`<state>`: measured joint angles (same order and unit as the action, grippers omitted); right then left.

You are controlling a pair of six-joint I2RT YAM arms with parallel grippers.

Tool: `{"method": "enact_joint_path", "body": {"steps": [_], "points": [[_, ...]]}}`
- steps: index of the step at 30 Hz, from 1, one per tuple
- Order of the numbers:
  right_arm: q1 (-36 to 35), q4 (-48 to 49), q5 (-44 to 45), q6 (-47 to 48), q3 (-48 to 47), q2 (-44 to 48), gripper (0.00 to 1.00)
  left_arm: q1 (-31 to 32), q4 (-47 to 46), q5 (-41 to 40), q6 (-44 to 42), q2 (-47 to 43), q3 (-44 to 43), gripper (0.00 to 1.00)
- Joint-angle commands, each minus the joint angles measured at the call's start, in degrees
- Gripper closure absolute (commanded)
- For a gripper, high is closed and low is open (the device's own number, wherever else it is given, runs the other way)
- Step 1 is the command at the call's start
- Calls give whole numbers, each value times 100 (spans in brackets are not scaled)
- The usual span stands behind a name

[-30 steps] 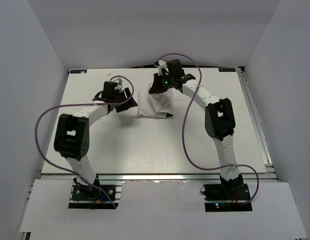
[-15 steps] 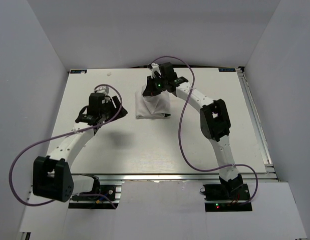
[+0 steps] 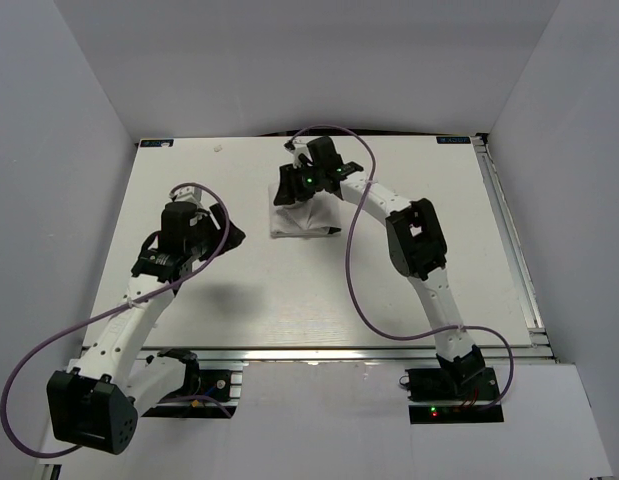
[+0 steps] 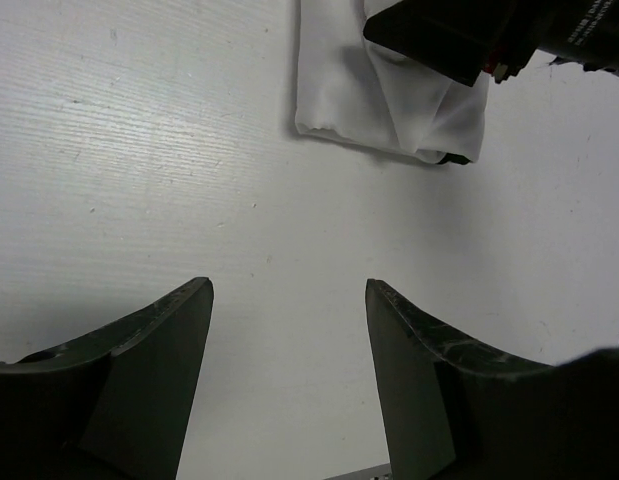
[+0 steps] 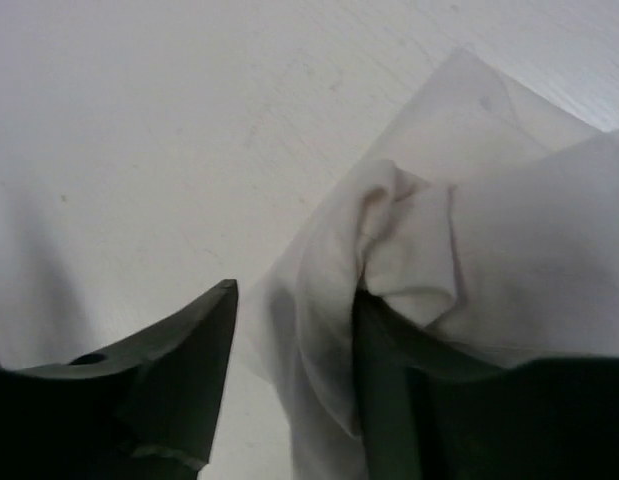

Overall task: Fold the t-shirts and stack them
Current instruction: Fold the long partially folded tshirt into a neat square

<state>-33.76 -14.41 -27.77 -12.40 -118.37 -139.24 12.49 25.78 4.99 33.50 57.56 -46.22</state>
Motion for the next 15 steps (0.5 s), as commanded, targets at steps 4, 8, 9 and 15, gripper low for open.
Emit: {"method": "enact_joint_path", "body": {"steps": [4, 8, 9, 15], "points": [[-412, 369, -545, -60, -451, 520, 11, -1, 296, -166, 78, -166, -54, 27], [-491, 255, -423, -78, -433, 547, 11, 8, 331, -174, 69, -149, -151, 27], [-500, 246, -379, -69, -381, 599, 11, -1, 331, -174, 43, -140, -168, 27], [-553, 492, -659, -227, -468, 775, 11, -1, 393, -262, 34, -333, -212, 27]]}}
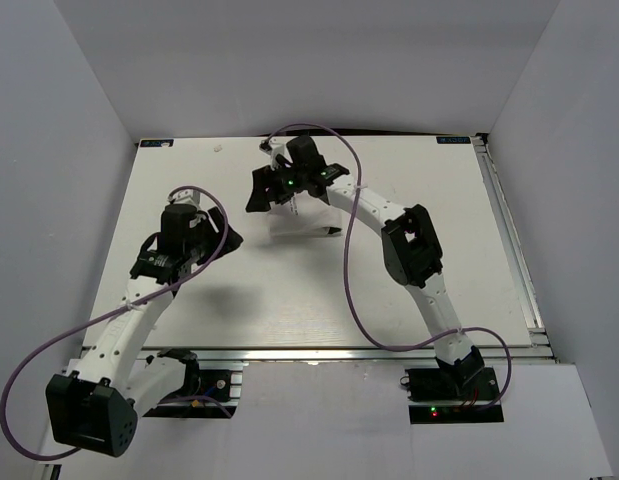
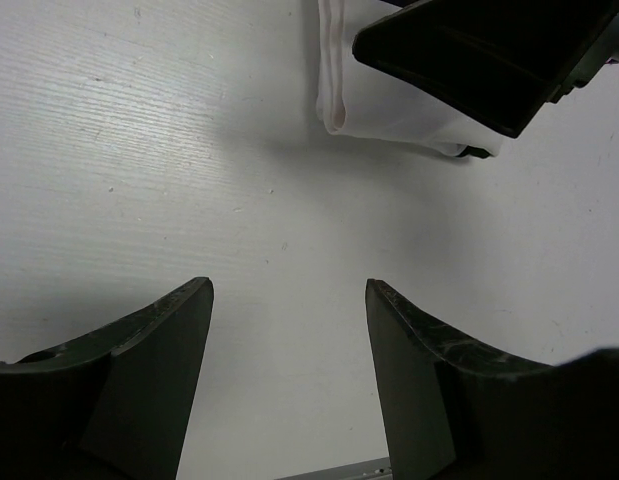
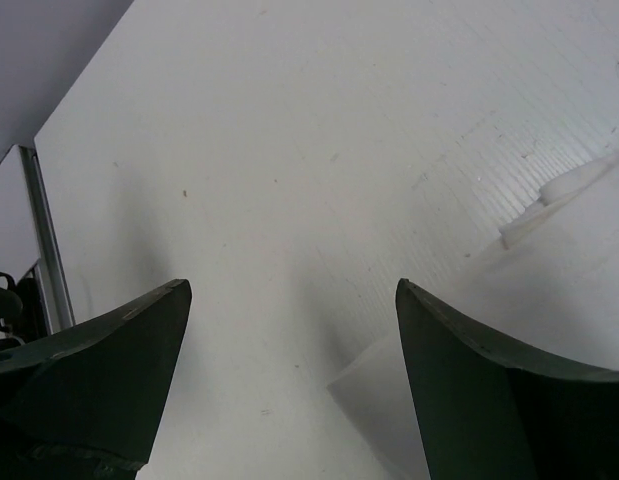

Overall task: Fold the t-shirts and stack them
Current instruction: Fold the long partially folded tshirt into a neat square, then smooth out wrinkles on the folded tshirt

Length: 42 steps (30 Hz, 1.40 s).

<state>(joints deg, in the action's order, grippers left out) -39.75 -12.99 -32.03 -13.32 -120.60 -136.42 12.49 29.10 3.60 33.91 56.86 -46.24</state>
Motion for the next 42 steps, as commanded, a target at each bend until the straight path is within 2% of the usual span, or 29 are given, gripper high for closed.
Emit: {"method": "enact_joint_path", "body": {"steps": [1, 3, 5, 6, 7, 9, 10, 11, 12, 13, 14, 15, 16, 17, 18, 20, 21, 23, 25, 31, 34, 36, 40, 42], "points": [[37, 385, -277, -109, -367, 511, 11, -1, 78, -157, 19, -333, -210, 27], [72, 368, -312, 135, -403, 703, 11, -1, 87, -184, 19, -395, -193, 27], [160, 420, -400, 899, -28, 940, 10, 8, 87, -175, 54, -448, -149, 27], [291, 525, -513, 1180, 270, 1272, 11, -1, 17, -158, 63, -457, -123, 26], [379, 700, -680, 1835, 961, 1450, 11, -1, -53, -70, 63, -483, -70, 27], [791, 693, -1435, 2289, 1484, 1767, 13, -1, -464, 70, 63, -483, 141, 27], [950, 658, -2064, 2177, 1678, 1777, 22, -1, -658, 393, 19, -405, 202, 27], [1291, 771, -2296, 1976, 1819, 1820, 33, -10, -878, 588, 19, -317, 255, 28], [1477, 1094, -2447, 1678, 2125, 1934, 52, -1, -1280, 781, 19, -177, 238, 29], [1635, 1619, -2848, 1022, 2937, 2092, 61, -1, -1493, 1018, 63, -1, 195, 29], [1915, 2442, -3035, 703, 3215, 2302, 69, -1, -1721, 1542, 72, 444, 125, 32], [2031, 2660, -3281, 438, 3374, 2321, 79, -10, -2080, 1774, 150, 701, -85, 35], [2093, 2766, -3675, 244, 3463, 2304, 83, -1, -2258, 1968, 255, 973, -200, 38], [2172, 2593, -3740, 181, 3473, 2252, 84, -1, -2617, 2344, 309, 1507, -332, 51], [2190, 2574, -3819, 163, 3490, 2225, 85, -1, -2742, 2478, 353, 1791, -673, 58], [2199, 2670, -3907, -229, 3473, 2024, 92, -1, -3084, 2759, 458, 2336, -1026, 64], [2199, 3123, -3890, -519, 3525, 1962, 94, -1, -3347, 2987, 519, 2834, -1202, 68], [2191, 3757, -3846, -1361, 3630, 1700, 94, -10, -3656, 3356, 642, 3381, -1738, 71], [2190, 4286, -3732, -1716, 3596, 1410, 95, -10, -3710, 3594, 739, 4208, -2394, 73], [2164, 4384, -3354, -2201, 3104, 688, 95, -10, -4079, 3938, 1170, 5877, -3670, 76], [2147, 4515, -3266, -2411, 3016, 477, 95, -10, -4167, 4034, 1354, 6440, -3988, 77], [2129, 4446, -3213, -2403, 2989, 406, 95, -10, -4167, 4079, 1442, 6688, -4235, 77], [2094, 3385, -2907, -1493, 2928, 327, 94, -62, -4176, 4123, 1486, 7145, -4420, 77], [2103, 2900, -2705, -1323, 3024, 327, 94, -115, -4202, 4079, 1487, 7356, -4420, 77]]}}
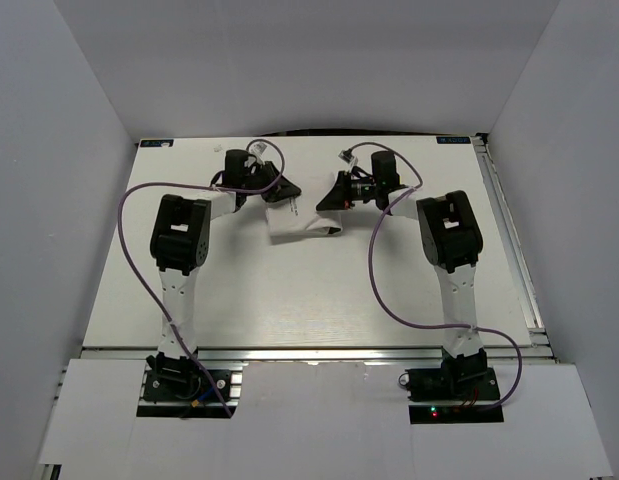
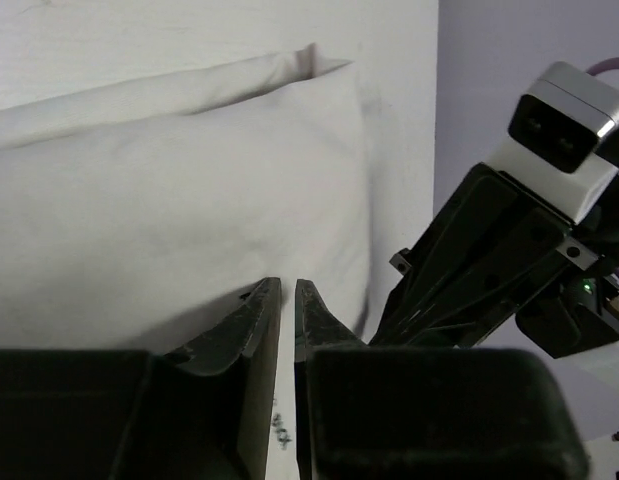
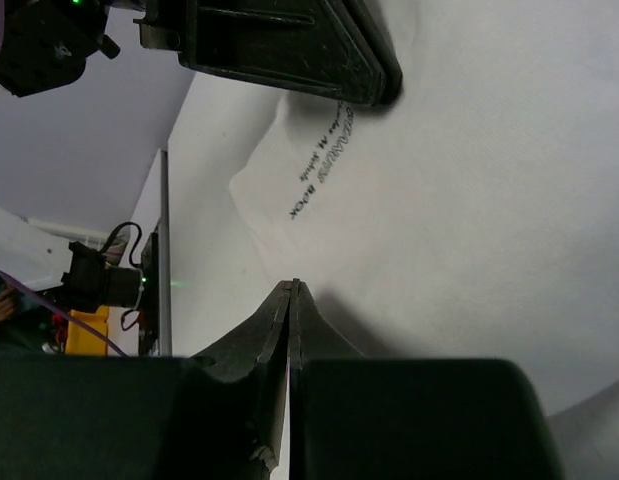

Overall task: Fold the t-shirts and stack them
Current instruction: Smooth out wrinkles on the folded tshirt

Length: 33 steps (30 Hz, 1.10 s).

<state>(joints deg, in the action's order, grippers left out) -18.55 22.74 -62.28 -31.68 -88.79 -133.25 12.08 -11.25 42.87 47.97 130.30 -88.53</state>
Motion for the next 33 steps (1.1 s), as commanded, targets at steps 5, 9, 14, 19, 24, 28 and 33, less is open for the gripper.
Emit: {"method": "enact_joint_path", "body": {"steps": [5, 9, 14, 19, 24, 28, 33], "points": [[-18, -1613, 822, 1058, -68, -96, 92, -311, -176, 125, 134, 513, -261, 77], [-9, -2001, 1182, 1313, 19, -184, 93, -460, -194, 177, 187, 742, -392, 77], [9, -2134, 1280, 1489, 485, -254, 95, -539, -194, 300, 327, 997, -586, 77], [79, -2003, 842, 1621, 311, -158, 96, -557, -281, 467, 433, 1077, -691, 77], [219, -1528, -361, 1429, -137, 378, 95, -584, -290, 669, 372, 594, -981, 76], [290, -1456, -627, 1384, -593, 616, 94, -592, -290, 854, 345, -169, -973, 73], [281, -1423, -531, 1139, -1052, 309, 93, -592, -282, 1047, 310, -882, -236, 69]]}}
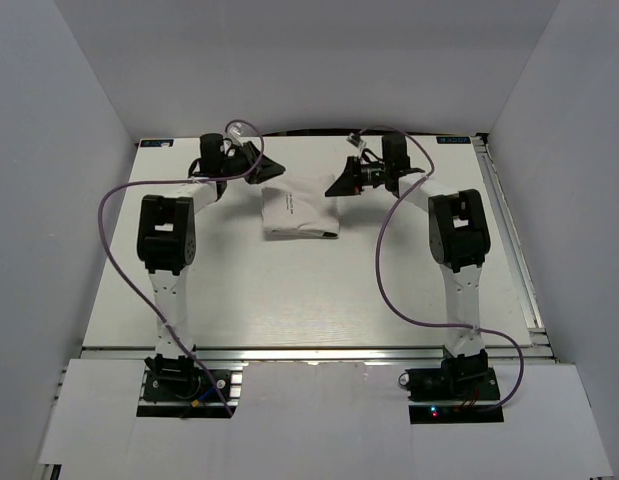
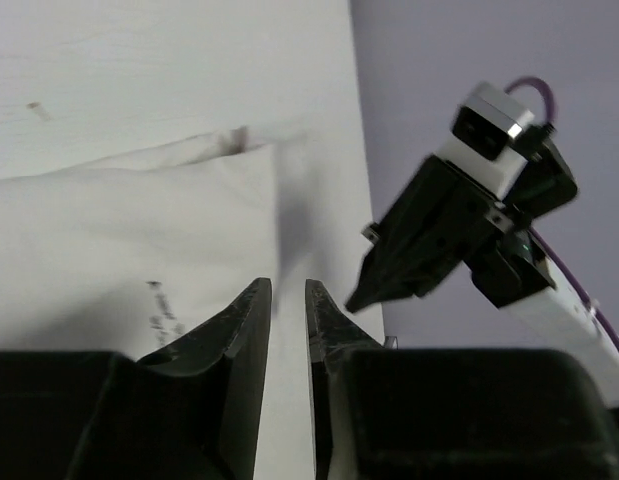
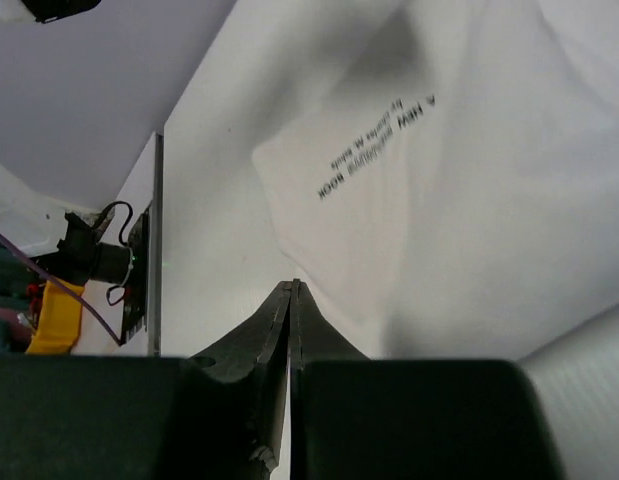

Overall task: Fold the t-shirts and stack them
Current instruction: Smooth out wrinkles on the folded tshirt

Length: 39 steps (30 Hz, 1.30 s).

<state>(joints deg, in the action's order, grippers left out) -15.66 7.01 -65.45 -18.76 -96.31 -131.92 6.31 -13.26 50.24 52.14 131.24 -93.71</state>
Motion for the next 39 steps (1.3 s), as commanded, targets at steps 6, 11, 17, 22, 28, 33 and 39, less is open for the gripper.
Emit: {"method": "enact_joint_path", "body": {"steps": [6, 11, 17, 22, 28, 33, 39], "points": [[-34, 538, 190, -847, -976, -606, 91, 46, -81, 680, -247, -1600, 1502, 63], [-77, 802, 374, -1252, -1714, -1283, 89, 169, -72, 917, -397, -1602, 1953, 62], [-121, 917, 673, -1463, -2102, -1662, 89, 284, -81, 1129, -608, -978, 1988, 62], [-113, 646, 1208, -1534, -1970, -1706, 90, 284, 42, 918, -898, -548, 2164, 63], [-78, 433, 1447, -1621, -1918, -1802, 90, 222, 95, 751, -1126, -275, 2568, 64], [-60, 730, 1193, -1700, -1698, -1767, 91, 178, 34, 742, -1145, -353, 2622, 64], [28, 2057, 376, -2490, -1768, -1452, 89, 187, 60, 777, -952, -950, 2174, 60]]}}
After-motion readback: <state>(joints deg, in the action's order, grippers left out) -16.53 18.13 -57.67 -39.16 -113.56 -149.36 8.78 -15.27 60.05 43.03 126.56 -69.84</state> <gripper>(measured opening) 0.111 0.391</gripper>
